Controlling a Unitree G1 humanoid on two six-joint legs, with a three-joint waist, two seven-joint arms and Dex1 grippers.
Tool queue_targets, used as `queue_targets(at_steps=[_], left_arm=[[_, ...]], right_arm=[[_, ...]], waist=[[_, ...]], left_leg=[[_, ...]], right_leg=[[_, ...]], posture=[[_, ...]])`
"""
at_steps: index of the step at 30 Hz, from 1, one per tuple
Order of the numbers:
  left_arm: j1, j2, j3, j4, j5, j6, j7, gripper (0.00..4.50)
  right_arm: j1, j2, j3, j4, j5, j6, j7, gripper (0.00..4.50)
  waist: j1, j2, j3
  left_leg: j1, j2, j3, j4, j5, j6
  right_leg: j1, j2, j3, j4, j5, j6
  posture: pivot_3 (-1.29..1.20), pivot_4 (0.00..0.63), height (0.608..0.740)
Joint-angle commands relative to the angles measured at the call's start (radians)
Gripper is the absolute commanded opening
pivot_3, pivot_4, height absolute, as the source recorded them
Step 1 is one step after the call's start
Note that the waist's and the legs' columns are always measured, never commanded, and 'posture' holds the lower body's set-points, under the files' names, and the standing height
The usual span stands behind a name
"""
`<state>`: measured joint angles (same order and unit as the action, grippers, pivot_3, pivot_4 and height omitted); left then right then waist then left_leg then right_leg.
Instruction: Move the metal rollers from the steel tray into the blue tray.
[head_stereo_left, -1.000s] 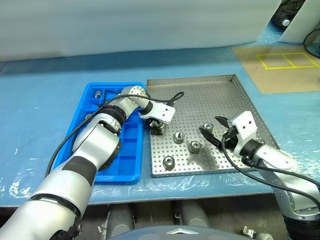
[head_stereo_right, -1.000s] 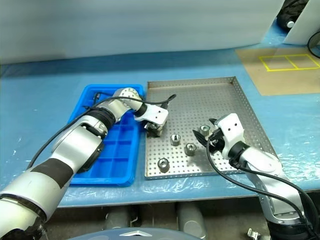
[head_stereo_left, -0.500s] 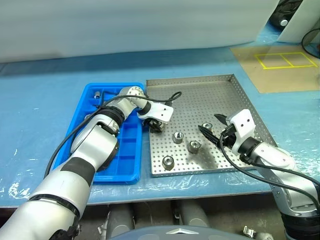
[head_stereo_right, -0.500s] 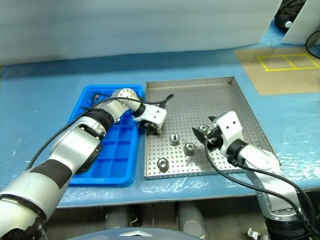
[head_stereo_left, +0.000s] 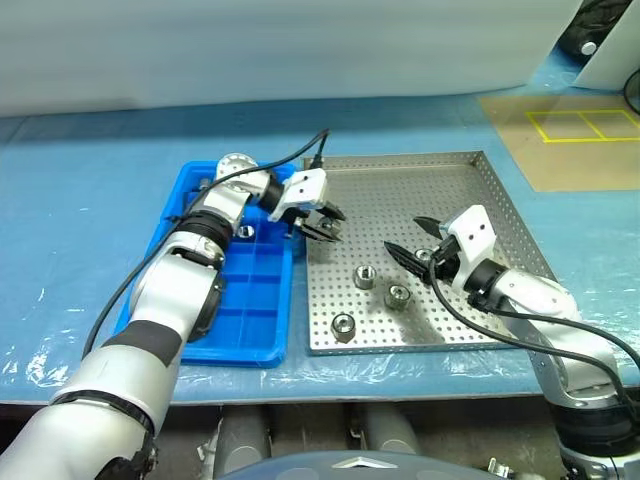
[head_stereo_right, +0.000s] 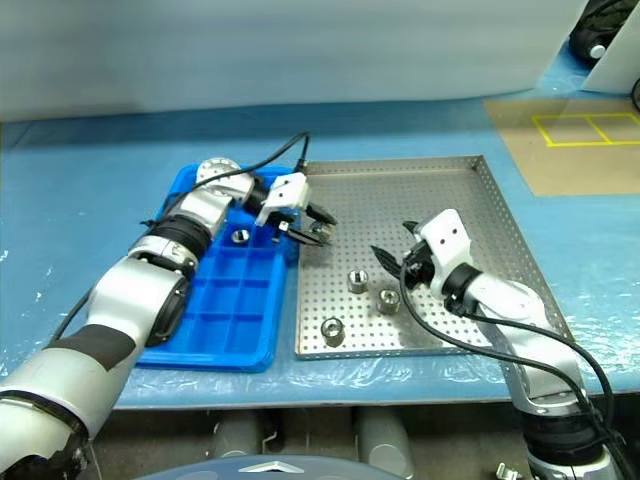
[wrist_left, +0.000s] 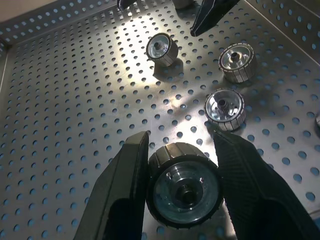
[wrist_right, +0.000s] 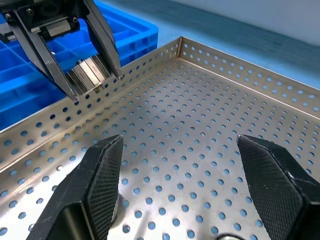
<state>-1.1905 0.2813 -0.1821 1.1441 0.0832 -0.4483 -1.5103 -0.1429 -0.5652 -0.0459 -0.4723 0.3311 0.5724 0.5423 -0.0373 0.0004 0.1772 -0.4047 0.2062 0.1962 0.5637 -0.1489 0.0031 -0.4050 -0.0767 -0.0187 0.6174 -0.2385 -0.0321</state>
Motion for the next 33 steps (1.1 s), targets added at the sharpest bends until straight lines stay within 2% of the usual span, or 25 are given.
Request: queue_targets(at_steps=[1,7,10,13,17,26,33], left_arm=[[0.024,0.064,0.037,-0.108,-0.060,0.029,-0.053,1.87],[0.189,0.263,0.036,-0.446,-0.182,0.205,-0.104,1.87],[0.281,0.339,0.056,-0.598,-0.205,0.290,-0.096,1.87],[0.386,0.411,0.099,-0.754,-0.237,0.380,-0.044,1.87],[0.600,0.502,0.203,-1.000,-0.291,0.536,0.073,1.87],[0.909,0.575,0.312,-1.230,-0.325,0.660,0.239,1.87],[1.010,0.562,0.336,-1.228,-0.301,0.656,0.370,1.87]], right_arm=[[-0.053,0.005,0.017,0.013,0.004,-0.038,0.031,3.72],[-0.186,0.009,0.087,0.103,0.039,-0.056,0.165,3.72],[-0.255,0.026,0.121,0.152,0.066,-0.053,0.236,3.72],[-0.354,0.059,0.167,0.236,0.070,-0.067,0.309,3.72],[-0.507,0.137,0.269,0.405,0.046,-0.137,0.453,3.72],[-0.613,0.253,0.350,0.586,-0.001,-0.251,0.577,3.72],[-0.605,0.258,0.357,0.613,-0.029,-0.281,0.614,3.72]], waist=[[0.005,0.000,0.000],[0.025,0.001,0.001],[0.053,0.002,0.001],[0.082,0.002,0.001],[0.097,0.002,0.002],[0.169,0.001,0.002],[0.194,0.001,0.002]], left_leg=[[0.000,0.000,0.000,0.000,0.000,0.000],[0.000,0.001,0.000,-0.002,0.001,0.000],[0.000,0.002,0.000,-0.003,0.001,-0.002],[0.000,0.002,0.001,-0.003,0.001,-0.003],[0.000,0.003,0.000,-0.003,0.003,-0.006],[-0.002,0.003,-0.001,-0.007,0.005,-0.010],[-0.001,0.003,-0.004,-0.007,0.005,-0.011]], right_leg=[[0.000,0.000,0.000,0.000,0.000,0.000],[-0.001,0.000,0.000,0.000,0.000,0.000],[-0.002,0.000,-0.001,0.002,-0.001,-0.001],[-0.002,0.000,-0.001,0.004,-0.001,-0.001],[-0.004,0.000,-0.003,0.006,-0.001,-0.002],[-0.006,0.000,-0.006,0.006,-0.003,-0.004],[-0.006,0.000,-0.006,0.007,-0.003,-0.004]], posture=[[-0.33,0.150,0.740],[-0.18,0.150,0.740],[-0.09,0.150,0.740],[-0.01,0.150,0.740],[0.13,0.150,0.740],[0.28,0.150,0.740],[0.30,0.150,0.740]])
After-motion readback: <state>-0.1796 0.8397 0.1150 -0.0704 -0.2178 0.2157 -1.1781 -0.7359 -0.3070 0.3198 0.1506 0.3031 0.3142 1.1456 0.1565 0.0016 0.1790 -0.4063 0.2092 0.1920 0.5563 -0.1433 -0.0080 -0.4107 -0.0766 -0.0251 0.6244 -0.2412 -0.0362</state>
